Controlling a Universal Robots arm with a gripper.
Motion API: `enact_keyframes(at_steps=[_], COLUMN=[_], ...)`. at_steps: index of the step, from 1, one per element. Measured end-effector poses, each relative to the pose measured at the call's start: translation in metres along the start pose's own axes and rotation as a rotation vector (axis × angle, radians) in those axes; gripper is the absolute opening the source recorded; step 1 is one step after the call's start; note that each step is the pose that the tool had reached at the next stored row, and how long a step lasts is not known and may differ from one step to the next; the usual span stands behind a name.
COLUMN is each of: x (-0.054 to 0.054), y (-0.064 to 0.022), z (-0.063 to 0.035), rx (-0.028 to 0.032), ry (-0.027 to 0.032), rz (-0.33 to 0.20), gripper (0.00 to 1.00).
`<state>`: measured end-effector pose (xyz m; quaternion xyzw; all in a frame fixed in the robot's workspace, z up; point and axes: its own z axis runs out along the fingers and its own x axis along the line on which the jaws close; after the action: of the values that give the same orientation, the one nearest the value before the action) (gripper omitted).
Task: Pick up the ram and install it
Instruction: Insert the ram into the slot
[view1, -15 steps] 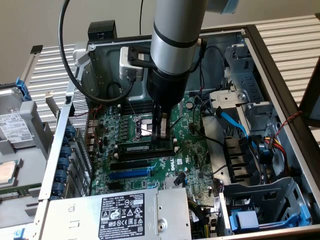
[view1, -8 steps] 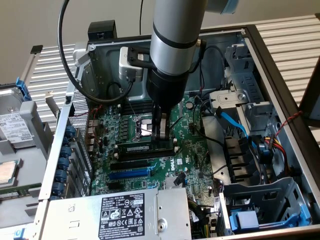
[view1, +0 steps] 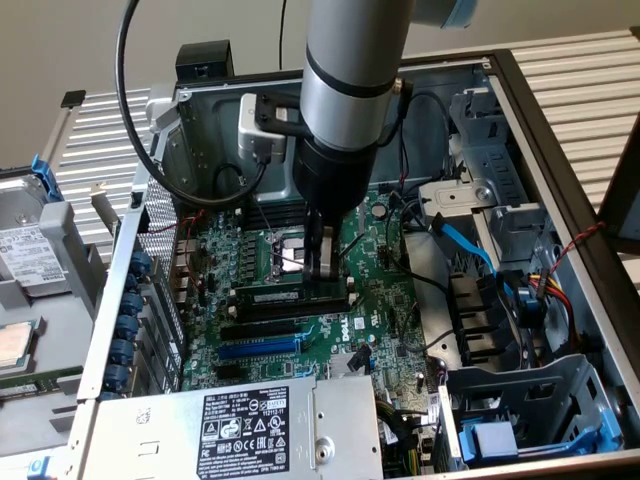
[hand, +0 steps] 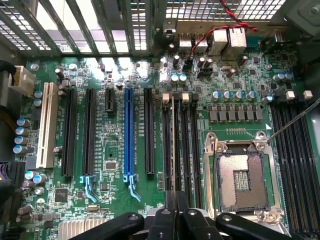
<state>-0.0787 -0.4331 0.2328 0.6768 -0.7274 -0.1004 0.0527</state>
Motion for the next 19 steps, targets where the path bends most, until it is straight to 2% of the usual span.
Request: enact_keyframes(at_steps=[3, 9, 13, 19], x=[-0.0002, -0.0002, -0.0005, -0.0005], y=[-0.002, -0.0022, -0.0019, -0.0017], z=[-0.0005, -0.0008, -0.0033, -0.0044], rx=[-0.0029, -0.0159, -0.0219, -0.0233], ry=[0.0013, 0.0054, 0.0101, 0.0127], rz=[0.0, 0.002, 0.004, 0.004], gripper=[0.12, 0.12, 0.12, 0.12])
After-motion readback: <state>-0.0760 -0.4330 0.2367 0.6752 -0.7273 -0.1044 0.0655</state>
